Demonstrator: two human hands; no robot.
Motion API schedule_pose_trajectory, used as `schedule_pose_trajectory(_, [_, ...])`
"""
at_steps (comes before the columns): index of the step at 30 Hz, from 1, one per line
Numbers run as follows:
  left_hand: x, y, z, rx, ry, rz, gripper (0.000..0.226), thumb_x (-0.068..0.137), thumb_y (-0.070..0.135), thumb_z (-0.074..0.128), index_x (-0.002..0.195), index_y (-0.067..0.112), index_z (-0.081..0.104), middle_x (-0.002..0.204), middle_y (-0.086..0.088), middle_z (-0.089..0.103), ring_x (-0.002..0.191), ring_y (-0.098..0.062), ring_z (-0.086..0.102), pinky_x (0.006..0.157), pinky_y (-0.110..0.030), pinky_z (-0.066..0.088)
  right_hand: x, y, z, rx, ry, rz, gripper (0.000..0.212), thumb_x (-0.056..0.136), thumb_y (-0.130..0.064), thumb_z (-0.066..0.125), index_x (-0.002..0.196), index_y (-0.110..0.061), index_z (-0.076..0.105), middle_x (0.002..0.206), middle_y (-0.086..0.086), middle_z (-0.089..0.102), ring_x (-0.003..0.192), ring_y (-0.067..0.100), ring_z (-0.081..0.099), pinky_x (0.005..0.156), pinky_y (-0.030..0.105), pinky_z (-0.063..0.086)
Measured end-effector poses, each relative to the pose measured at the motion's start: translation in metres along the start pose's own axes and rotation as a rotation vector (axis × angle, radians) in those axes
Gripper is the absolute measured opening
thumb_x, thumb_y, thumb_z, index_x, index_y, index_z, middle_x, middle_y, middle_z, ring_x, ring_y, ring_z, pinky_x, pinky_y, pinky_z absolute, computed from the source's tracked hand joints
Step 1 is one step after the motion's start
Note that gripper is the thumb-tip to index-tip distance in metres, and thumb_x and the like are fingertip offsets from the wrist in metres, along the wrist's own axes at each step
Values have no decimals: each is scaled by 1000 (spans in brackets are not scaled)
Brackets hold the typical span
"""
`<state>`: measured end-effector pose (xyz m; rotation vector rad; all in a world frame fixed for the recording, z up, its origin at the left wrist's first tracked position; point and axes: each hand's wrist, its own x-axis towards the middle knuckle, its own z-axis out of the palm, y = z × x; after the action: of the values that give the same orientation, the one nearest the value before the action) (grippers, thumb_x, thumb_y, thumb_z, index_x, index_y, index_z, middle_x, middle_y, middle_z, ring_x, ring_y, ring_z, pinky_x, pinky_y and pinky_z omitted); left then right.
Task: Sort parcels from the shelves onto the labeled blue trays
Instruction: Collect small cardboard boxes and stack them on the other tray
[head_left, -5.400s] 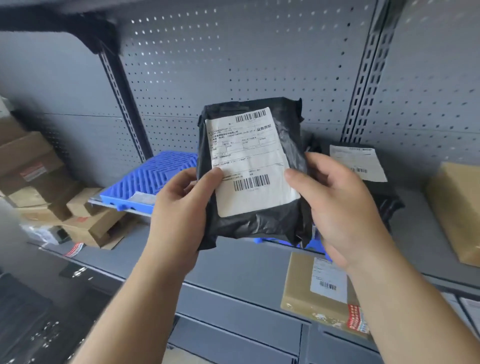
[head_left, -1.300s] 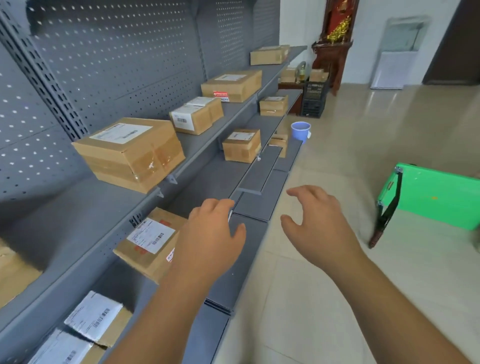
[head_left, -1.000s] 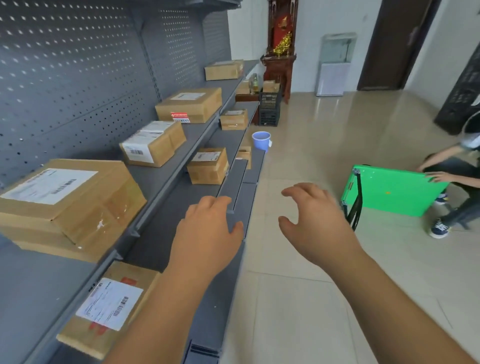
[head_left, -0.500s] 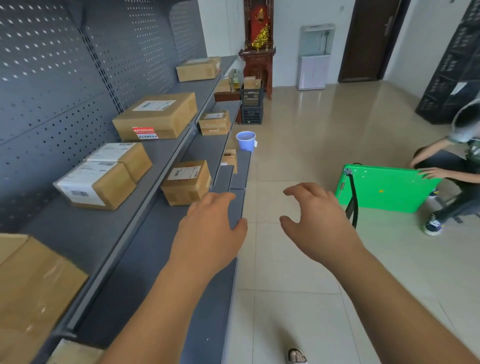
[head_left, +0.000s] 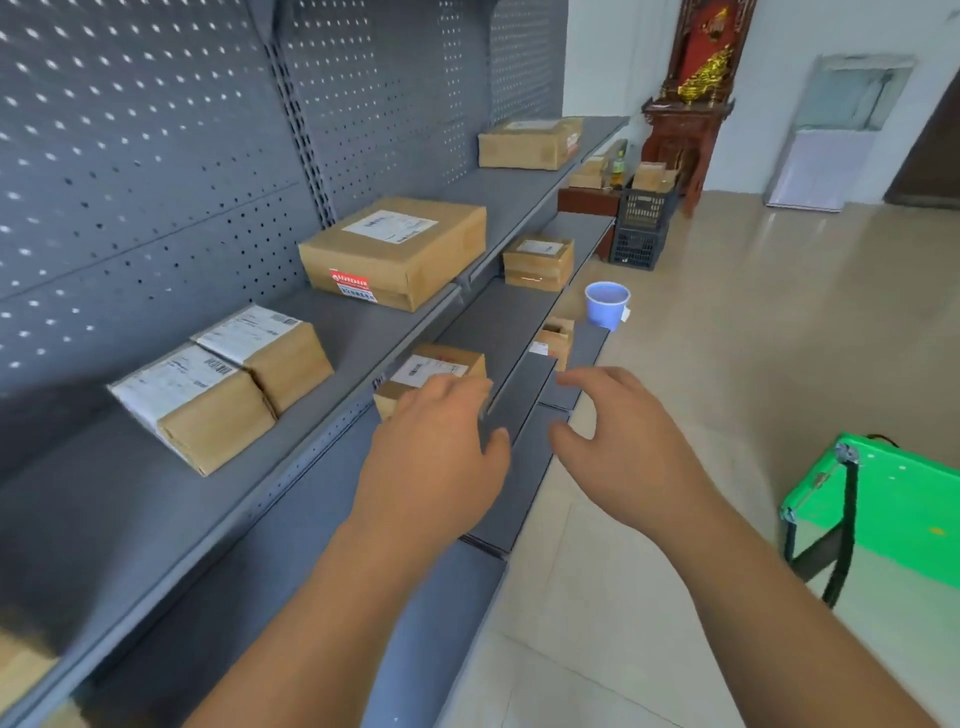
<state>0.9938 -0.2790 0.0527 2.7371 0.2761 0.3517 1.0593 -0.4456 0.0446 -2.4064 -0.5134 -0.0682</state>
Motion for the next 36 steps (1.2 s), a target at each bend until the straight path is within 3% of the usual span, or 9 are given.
schedule_pose_trajectory(4, [19,-32,-8,39,72,-140,44,94,37,58,136,24,56,135,1,57,122,-27,54,97,-47,50,41,-22,30,79,-123,-124,47,94,-30,62,140,-30,53,142,-9,50,132,16,47,100,28,39])
schedule_pose_trajectory(11, [46,-98,-38,74,188,-309,51,95,38,59,144,27,50,142,2,54,128,-27,48,103,-44,46,102,-74,78,120,-197,-273,45,91,-26,62,136,-29,56,139,-9,52,130,16,47,100,27,39])
schedule_pose_trajectory(13, [53,-116,-48,69,240,-348,50,95,36,60,143,28,52,142,1,54,128,-28,48,100,-43,46,115,-90,91,107,-218,-317,45,92,-28,61,137,-29,55,140,-8,51,132,17,47,106,30,39])
schedule_pose_trajectory(19, [58,-165,-63,139,346,-469,51,88,31,65,137,19,59,138,-5,60,125,-33,53,101,-49,48,147,-132,134,130,-262,-425,43,96,-35,59,137,-30,54,143,-12,48,130,13,47,103,30,41])
schedule_pose_trajectory(24, [49,-187,-64,265,384,-592,57,82,50,70,132,24,62,130,0,63,122,-31,55,101,-49,43,168,-167,167,130,-278,-539,40,96,-36,58,135,-27,56,141,-13,48,130,15,43,105,36,42])
schedule_pose_trajectory(29, [48,-197,-58,346,368,-701,72,75,73,50,128,26,64,131,1,60,123,-29,53,109,-52,35,186,-192,194,135,-275,-629,40,94,-38,59,131,-24,60,141,-8,52,129,22,45,106,45,42])
schedule_pose_trajectory(32, [52,-195,-57,310,340,-763,78,73,77,36,129,30,61,136,5,54,128,-26,49,109,-50,37,194,-198,207,145,-319,-677,44,94,-44,57,134,-26,60,146,-11,51,132,20,44,109,45,40])
schedule_pose_trajectory(36, [53,-194,-57,273,320,-850,67,78,73,46,134,36,51,143,10,43,137,-20,35,106,-46,41,207,-191,217,152,-361,-750,45,94,-44,58,135,-26,61,146,-14,51,135,15,38,107,41,42])
